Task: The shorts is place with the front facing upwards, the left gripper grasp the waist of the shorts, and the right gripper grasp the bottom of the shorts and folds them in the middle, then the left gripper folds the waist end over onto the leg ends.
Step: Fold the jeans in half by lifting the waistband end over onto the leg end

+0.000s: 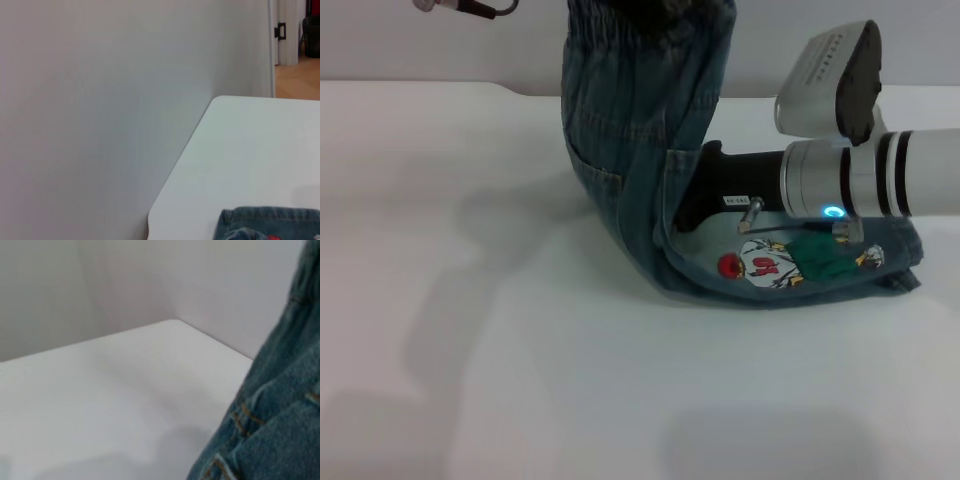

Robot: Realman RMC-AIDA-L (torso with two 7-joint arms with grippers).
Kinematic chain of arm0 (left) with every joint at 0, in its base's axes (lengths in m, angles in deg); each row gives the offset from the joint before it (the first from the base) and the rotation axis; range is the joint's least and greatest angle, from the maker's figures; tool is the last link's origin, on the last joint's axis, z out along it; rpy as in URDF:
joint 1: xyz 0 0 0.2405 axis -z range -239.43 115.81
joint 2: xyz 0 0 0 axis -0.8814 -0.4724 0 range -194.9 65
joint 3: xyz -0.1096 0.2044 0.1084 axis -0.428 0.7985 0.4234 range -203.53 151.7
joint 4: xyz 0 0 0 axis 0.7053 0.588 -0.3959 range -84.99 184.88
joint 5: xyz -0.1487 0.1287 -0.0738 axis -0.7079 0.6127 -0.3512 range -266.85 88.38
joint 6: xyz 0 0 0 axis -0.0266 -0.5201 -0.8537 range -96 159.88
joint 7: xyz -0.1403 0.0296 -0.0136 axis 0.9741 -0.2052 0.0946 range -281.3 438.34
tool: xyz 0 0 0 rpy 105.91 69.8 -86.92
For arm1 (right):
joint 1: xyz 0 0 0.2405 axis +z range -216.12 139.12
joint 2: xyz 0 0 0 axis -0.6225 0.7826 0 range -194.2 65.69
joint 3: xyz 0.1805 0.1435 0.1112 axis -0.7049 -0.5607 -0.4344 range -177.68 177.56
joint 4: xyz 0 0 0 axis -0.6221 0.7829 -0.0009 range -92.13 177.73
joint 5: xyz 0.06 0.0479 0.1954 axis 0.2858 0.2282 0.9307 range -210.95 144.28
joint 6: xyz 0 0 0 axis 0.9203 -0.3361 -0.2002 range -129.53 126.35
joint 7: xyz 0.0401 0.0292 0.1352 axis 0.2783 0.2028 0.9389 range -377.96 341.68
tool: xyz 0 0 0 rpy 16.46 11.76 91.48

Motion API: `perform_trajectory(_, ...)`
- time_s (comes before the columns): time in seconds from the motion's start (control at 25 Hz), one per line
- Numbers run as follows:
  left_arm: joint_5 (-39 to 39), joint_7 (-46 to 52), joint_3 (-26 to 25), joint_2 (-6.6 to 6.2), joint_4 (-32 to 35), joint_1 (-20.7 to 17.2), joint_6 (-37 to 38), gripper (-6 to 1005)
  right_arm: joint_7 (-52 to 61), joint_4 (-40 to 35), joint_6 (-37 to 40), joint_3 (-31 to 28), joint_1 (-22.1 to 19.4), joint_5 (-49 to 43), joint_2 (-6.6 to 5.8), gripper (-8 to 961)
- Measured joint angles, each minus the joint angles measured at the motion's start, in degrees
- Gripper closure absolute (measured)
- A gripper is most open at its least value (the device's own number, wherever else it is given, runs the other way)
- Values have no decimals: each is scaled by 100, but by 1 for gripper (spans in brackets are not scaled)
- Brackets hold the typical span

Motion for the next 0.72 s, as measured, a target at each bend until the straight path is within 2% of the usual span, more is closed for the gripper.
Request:
perform_trajectory(0.36,-7,-27,51,0,-29,-10,-87,902,1,-12,192,6,126,53,0,828)
perform_trajectory(0.72,-20,-34,77,-1,-16,-14,-129,895,1,150,-202,-21,-1,18,-30,829)
